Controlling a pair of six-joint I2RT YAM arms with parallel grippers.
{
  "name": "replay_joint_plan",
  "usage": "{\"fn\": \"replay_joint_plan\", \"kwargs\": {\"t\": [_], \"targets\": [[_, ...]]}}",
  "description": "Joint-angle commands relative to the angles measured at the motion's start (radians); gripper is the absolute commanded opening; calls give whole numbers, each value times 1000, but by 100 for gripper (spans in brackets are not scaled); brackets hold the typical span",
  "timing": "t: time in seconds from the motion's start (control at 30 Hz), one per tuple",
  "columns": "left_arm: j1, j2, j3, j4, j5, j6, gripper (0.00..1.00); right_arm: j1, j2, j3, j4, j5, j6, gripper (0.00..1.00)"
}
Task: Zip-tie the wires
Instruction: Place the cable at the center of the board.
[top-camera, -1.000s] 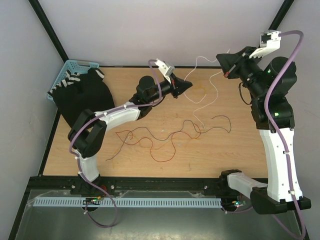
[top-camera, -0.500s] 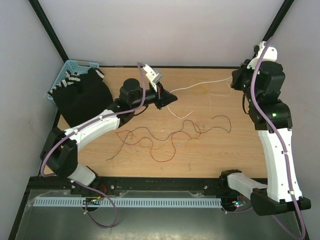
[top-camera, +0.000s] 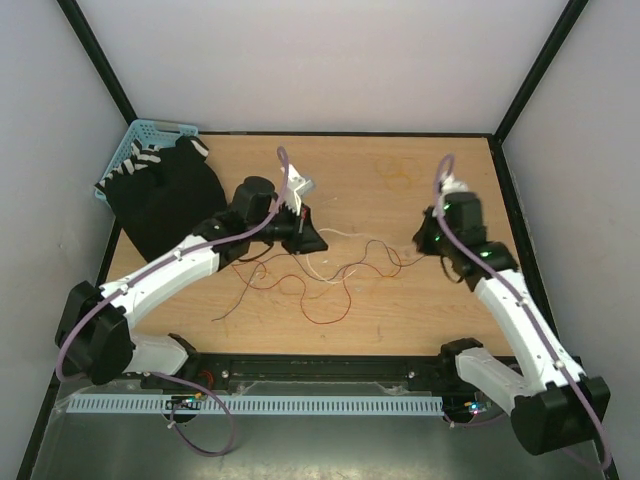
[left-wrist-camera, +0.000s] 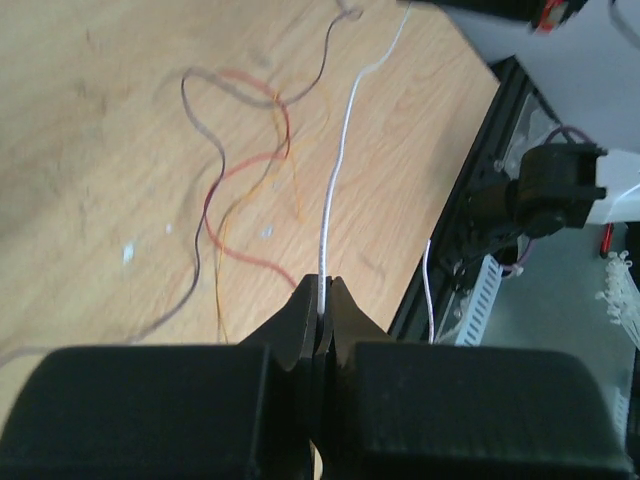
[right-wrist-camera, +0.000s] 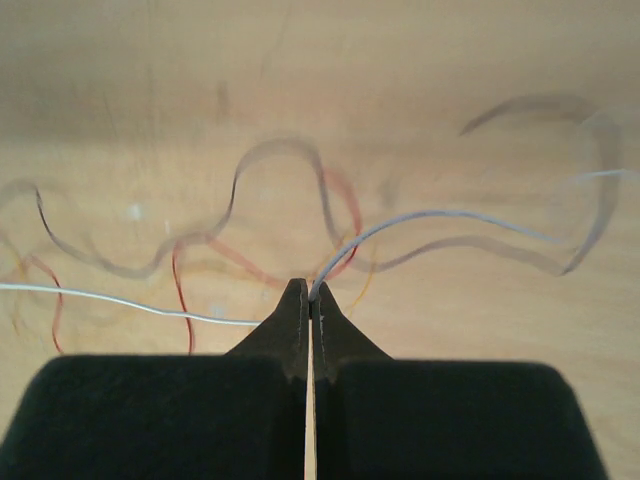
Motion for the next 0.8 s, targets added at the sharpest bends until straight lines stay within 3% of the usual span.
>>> {"fn": "replay_joint_plan", "kwargs": {"t": [0.0, 0.2, 0.37, 0.47, 0.57, 0.77], "targets": [[29, -34, -54, -225, -18, 5, 0, 128, 2, -179, 187, -58, 135, 0], [120, -135, -159, -310, -106, -46, 0, 279, 117, -266, 325, -58, 215, 1], [226, -209, -221, -360, -159, -49, 0, 332, 216, -291, 412, -64, 238, 7], [284, -211, -248, -370, -146, -42, 0, 339, 293, -292, 463, -101, 244, 17], [330, -207, -268, -376, -121, -34, 0, 340, 345, -266, 473, -140, 237, 34], [371, -177, -273, -382, -82, -14, 0, 339, 321, -201, 413, 6, 170, 74]]}}
